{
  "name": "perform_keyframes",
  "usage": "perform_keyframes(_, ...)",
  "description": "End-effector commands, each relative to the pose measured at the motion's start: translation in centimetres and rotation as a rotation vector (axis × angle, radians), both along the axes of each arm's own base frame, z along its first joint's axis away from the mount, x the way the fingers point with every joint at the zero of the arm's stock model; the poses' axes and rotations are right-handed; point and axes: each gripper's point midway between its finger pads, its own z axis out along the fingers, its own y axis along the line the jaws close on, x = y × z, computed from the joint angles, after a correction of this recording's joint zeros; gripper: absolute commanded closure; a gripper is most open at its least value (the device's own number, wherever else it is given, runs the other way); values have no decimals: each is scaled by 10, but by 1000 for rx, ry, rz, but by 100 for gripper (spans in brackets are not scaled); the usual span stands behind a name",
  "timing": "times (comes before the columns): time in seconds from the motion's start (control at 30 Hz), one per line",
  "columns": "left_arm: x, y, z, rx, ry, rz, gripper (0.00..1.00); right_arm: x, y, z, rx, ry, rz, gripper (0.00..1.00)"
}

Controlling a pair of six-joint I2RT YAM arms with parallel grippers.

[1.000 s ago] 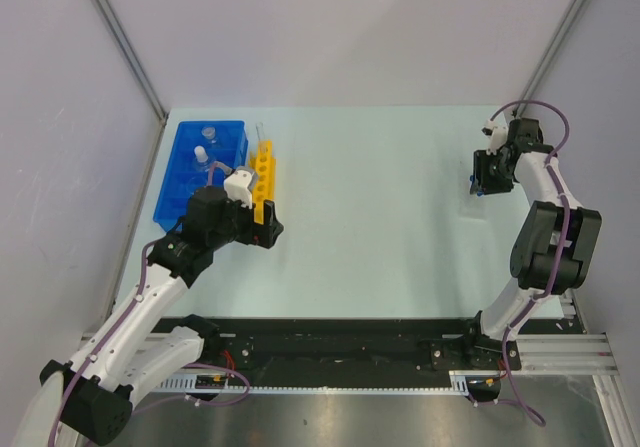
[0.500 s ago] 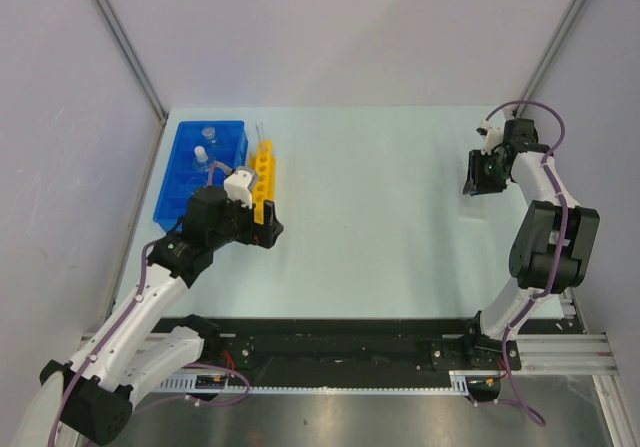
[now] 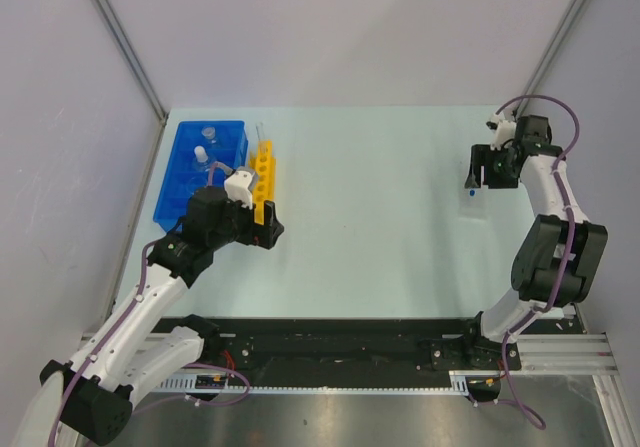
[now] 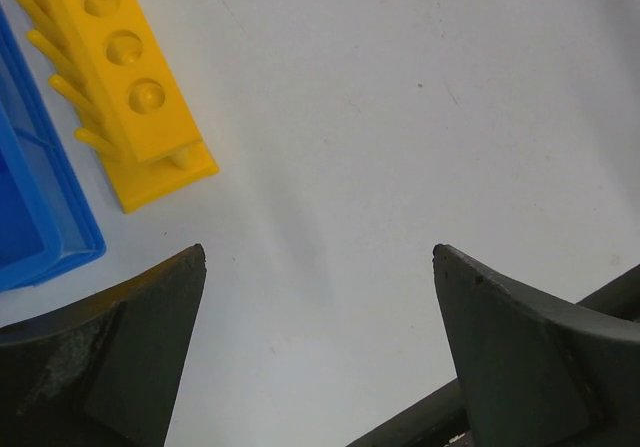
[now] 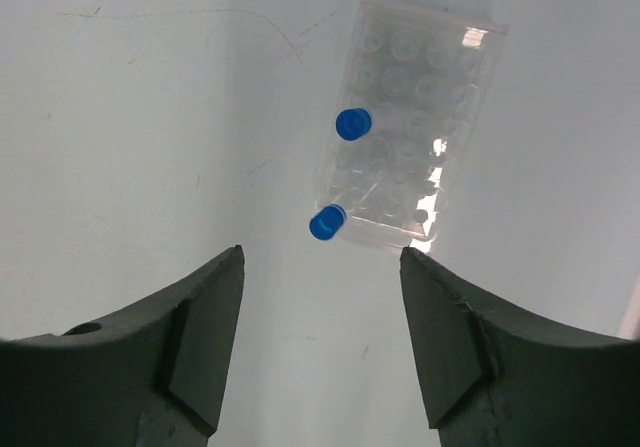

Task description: Organize the chemistry lab equipment

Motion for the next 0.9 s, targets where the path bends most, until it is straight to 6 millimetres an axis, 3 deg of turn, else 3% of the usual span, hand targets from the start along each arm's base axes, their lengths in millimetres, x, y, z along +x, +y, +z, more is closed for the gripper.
perform_keyframes(0.0, 2, -6, 8, 0, -53, -54, 0, -5, -7, 24, -20, -67, 54, 27)
perform_keyframes(0.13, 3, -4, 11, 1, -63, -44, 0, -6, -14, -6, -40, 15, 45, 16)
perform_keyframes(0.4, 3, -4, 9, 5, -60, -42, 0, 6, -26, -41, -71, 40, -60, 4)
perform_keyframes(0.6, 4, -5, 8, 7, -53, -49, 0, 12, -25, -64, -99, 61, -83, 2)
perform_keyframes(0.87, 3, -4, 8, 9, -56, -51, 0, 17, -20, -80, -145, 83, -93, 4)
